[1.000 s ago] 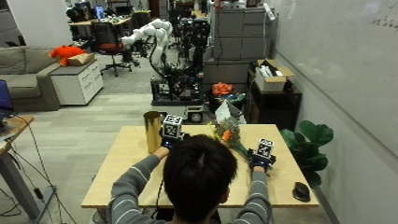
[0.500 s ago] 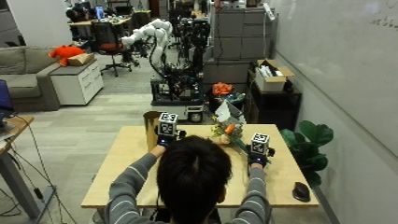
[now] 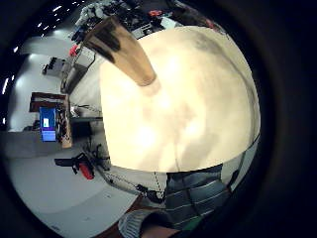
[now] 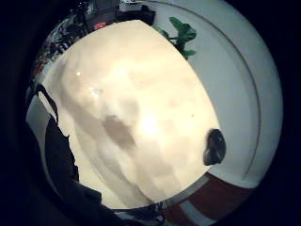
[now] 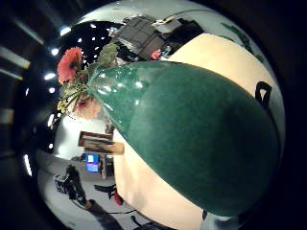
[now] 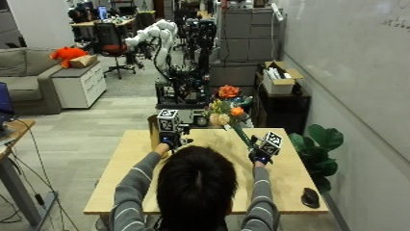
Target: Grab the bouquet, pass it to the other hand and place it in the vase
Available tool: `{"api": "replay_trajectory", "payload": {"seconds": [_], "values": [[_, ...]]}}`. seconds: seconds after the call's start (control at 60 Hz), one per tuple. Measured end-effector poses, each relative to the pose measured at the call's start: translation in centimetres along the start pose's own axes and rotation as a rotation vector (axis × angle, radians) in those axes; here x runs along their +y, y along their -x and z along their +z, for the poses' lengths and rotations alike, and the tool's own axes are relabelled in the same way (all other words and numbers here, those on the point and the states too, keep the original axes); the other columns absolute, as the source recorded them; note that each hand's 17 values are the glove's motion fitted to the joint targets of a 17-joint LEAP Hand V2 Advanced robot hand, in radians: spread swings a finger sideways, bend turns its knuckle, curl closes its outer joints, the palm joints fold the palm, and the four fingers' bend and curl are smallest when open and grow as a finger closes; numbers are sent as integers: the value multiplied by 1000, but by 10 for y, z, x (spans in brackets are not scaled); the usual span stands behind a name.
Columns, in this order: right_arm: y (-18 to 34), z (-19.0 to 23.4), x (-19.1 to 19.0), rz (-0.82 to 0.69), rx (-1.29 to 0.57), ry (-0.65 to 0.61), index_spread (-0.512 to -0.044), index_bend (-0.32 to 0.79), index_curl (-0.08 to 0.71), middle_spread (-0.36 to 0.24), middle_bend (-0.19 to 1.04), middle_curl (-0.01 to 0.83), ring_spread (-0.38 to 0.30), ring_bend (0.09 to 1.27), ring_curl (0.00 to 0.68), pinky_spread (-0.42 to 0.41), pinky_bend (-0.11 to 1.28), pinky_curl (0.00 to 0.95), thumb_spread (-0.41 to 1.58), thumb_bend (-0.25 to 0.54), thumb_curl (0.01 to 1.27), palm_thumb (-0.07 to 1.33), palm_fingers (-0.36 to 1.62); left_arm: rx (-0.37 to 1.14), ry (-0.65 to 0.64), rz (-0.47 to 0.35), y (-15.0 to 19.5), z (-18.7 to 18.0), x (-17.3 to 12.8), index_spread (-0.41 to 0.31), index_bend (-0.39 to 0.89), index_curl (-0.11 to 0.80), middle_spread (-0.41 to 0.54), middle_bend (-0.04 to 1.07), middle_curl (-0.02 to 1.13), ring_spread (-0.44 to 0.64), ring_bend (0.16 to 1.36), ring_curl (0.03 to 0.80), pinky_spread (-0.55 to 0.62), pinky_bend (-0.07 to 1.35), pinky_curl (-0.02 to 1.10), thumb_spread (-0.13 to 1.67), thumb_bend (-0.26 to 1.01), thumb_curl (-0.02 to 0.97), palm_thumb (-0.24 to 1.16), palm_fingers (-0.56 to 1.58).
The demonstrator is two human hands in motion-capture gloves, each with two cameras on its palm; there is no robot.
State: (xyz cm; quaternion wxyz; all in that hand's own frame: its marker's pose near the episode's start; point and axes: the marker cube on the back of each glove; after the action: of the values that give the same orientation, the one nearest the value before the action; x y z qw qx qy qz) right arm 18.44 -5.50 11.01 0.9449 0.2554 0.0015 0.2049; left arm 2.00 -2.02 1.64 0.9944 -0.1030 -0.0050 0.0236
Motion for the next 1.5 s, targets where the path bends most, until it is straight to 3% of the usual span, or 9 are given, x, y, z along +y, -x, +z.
{"api": "replay_trajectory", "payload": {"seconds": [0.167, 0.417, 0.55, 0.833, 1.0, 1.133, 1.283, 1.4, 1.5], "values": [[28, -10, 27, 114, -85, 176, -207, 583, 599, -149, 894, 719, -174, 1045, 602, -213, 797, 554, 1107, 74, 526, 1084, 1369, 84, -114, 81, -11, -27, 16, 98, 96, 224, 498, 156, 210, 514, 549, 287, 503, 458, 335, 960, -28, 278, 10, -166], [143, -24, 36, -332, -947, 273, -204, 595, 626, -138, 907, 717, -170, 1054, 598, -212, 802, 555, 1093, 48, 600, 1102, 1365, 380, -152, 208, -21, -47, 5, 173, 87, 172, 522, 160, 200, 559, 530, 267, 522, 428, 324, 860, -34, 301, 3, -172], [177, -30, 35, -482, -1101, 100, -203, 602, 635, -136, 910, 714, -170, 1056, 595, -208, 802, 555, 1086, 34, 635, 1107, 1365, 589, -161, 360, -28, -58, 7, 184, 86, 150, 523, 166, 198, 569, 520, 260, 524, 422, 323, 830, -35, 309, 1, -167], [222, -33, 85, -122, -942, 185, -203, 615, 648, -134, 917, 708, -169, 1057, 591, -202, 802, 554, 1068, 4, 701, 1116, 1366, 1039, -353, 444, -57, -71, -5, 176, 97, 124, 499, 190, 218, 536, 553, 266, 503, 423, 328, 833, -22, 329, 72, -83], [257, -27, 101, -261, -999, 155, -203, 618, 651, -132, 922, 704, -169, 1061, 589, -201, 802, 553, 1059, -6, 732, 1117, 1368, 1086, -459, 591, -74, -85, -12, 158, 80, 116, 461, 169, 231, 461, 631, 290, 441, 503, 353, 839, -29, 334, 107, 14], [281, -20, 119, -310, -1028, 186, -202, 621, 653, -132, 922, 701, -169, 1065, 587, -201, 800, 552, 1052, -7, 755, 1116, 1370, 1172, -377, 285, -78, -89, -6, 136, 104, 120, 376, 191, 244, 310, 698, 309, 279, 599, 378, 835, -28, 338, 137, 145], [297, -7, 138, -317, -1044, 198, -201, 622, 654, -132, 929, 702, -168, 1067, 584, -201, 800, 552, 1046, -7, 778, 1113, 1369, 1268, -618, 356, -80, -100, -16, 42, 114, 152, 112, 250, 286, 17, 699, 302, -43, 681, 381, 863, -10, 351, 240, 674], [301, 18, 142, -277, -992, 199, -201, 623, 654, -131, 926, 699, -168, 1069, 582, -201, 802, 552, 1044, -7, 793, 1110, 1368, 1276, -502, -93, -58, -64, -57, -118, 205, 216, -150, 483, 389, -242, 663, 330, -284, 615, 381, 911, 49, 382, 453, 1283], [313, 14, 151, -393, -1070, 148, -200, 626, 653, -131, 928, 696, -168, 1068, 581, -201, 800, 552, 1044, -11, 804, 1100, 1371, 1400, -643, 21, -63, -73, -65, -216, 302, 298, -251, 574, 461, -323, 703, 378, -365, 624, 411, 940, 70, 411, 585, 1446]]}}
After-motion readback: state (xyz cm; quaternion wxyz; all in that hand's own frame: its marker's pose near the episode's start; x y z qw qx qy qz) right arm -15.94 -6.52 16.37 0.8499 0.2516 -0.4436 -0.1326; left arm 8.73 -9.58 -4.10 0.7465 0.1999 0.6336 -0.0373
